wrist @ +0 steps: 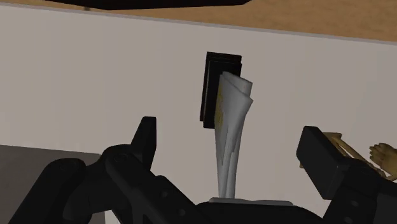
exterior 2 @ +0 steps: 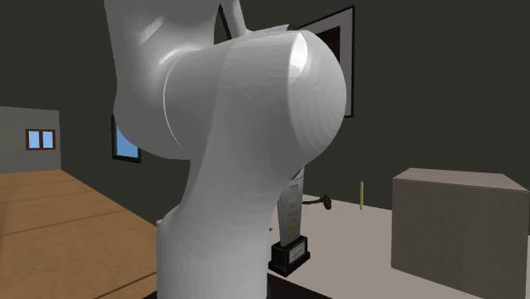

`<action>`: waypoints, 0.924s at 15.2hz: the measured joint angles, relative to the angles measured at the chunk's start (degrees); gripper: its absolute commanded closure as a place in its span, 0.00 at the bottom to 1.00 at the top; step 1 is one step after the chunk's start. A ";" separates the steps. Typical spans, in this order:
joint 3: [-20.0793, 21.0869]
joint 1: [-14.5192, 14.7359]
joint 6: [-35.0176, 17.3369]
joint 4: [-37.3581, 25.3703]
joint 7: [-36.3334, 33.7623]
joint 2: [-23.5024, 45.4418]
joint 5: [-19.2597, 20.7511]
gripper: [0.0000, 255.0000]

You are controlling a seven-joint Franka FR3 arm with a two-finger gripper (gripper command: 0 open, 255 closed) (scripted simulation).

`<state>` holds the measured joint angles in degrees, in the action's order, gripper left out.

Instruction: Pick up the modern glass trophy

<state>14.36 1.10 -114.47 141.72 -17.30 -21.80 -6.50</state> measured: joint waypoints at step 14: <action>2.76 -0.57 -12.74 1.25 -4.37 11.21 2.51 1.00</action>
<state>17.12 0.52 -127.21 142.97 -21.67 -10.59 -3.99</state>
